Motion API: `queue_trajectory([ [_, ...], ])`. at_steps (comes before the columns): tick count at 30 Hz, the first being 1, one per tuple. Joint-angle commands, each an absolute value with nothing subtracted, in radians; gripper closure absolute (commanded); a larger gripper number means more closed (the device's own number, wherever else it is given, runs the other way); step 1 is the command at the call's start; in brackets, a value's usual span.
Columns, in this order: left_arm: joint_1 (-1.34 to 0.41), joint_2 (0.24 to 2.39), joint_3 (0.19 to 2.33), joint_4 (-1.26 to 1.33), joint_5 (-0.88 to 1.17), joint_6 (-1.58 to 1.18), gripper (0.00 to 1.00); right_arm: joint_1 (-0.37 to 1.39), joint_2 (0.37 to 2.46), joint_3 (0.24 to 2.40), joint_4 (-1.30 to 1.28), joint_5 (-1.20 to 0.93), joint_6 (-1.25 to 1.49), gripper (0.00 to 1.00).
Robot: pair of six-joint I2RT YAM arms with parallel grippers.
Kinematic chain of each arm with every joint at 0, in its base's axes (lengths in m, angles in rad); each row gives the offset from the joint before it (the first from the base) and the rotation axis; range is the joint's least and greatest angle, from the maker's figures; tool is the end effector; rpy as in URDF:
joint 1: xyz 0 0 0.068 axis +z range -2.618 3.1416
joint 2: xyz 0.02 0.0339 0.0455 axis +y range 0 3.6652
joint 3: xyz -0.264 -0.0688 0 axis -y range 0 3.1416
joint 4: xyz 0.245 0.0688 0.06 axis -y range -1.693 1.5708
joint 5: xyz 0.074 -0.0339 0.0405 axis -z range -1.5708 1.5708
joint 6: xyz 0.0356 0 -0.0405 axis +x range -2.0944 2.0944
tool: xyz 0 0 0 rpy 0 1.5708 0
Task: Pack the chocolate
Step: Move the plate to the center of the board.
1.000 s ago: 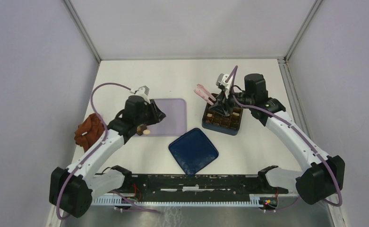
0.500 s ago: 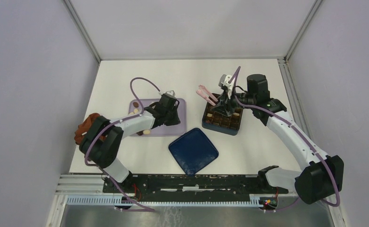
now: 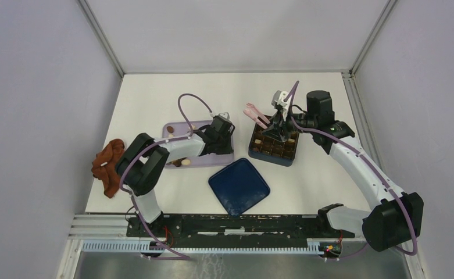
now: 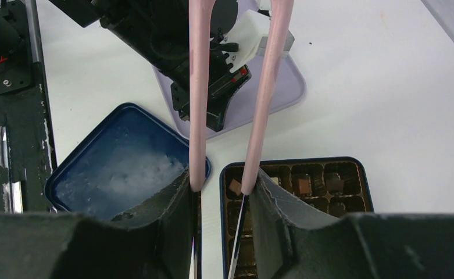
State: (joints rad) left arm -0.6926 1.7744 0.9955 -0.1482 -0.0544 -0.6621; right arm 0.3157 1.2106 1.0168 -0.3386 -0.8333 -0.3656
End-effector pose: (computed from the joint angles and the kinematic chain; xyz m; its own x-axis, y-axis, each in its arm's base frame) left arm 0.2749 -0.2256 0.1550 -0.8621 -0.0824 -0.5001 0.1046 0.9365 -0.3347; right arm 0.2421 0.1068 0.3225 -0.1593 -0.3049 -0.9390 -0.9336 0.3557 0.0428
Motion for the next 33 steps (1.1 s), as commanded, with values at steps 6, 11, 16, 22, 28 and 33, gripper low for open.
queue_trajectory([
  [6,-0.738,1.876,1.122,-0.087,0.014,-0.711,0.84,0.281,1.181,1.021,-0.322,-0.874,-0.379,0.59],
  [11,-0.741,1.924,1.172,-0.052,0.056,-0.731,0.84,0.261,1.183,1.021,-0.322,-0.882,-0.379,0.59],
  [16,-0.743,1.95,1.19,0.027,0.105,-0.756,0.84,0.246,1.189,1.022,-0.327,-0.892,-0.377,0.59],
  [22,-0.742,1.859,1.138,0.065,0.044,-0.749,0.82,0.217,1.191,1.022,-0.327,-0.907,-0.373,0.59],
  [28,-0.742,1.694,1.022,0.127,-0.029,-0.7,0.54,0.196,1.19,1.023,-0.324,-0.916,-0.365,0.59],
  [33,-0.742,1.736,1.102,0.123,0.047,-0.671,0.35,0.17,1.182,1.031,-0.329,-0.905,-0.352,0.59],
])
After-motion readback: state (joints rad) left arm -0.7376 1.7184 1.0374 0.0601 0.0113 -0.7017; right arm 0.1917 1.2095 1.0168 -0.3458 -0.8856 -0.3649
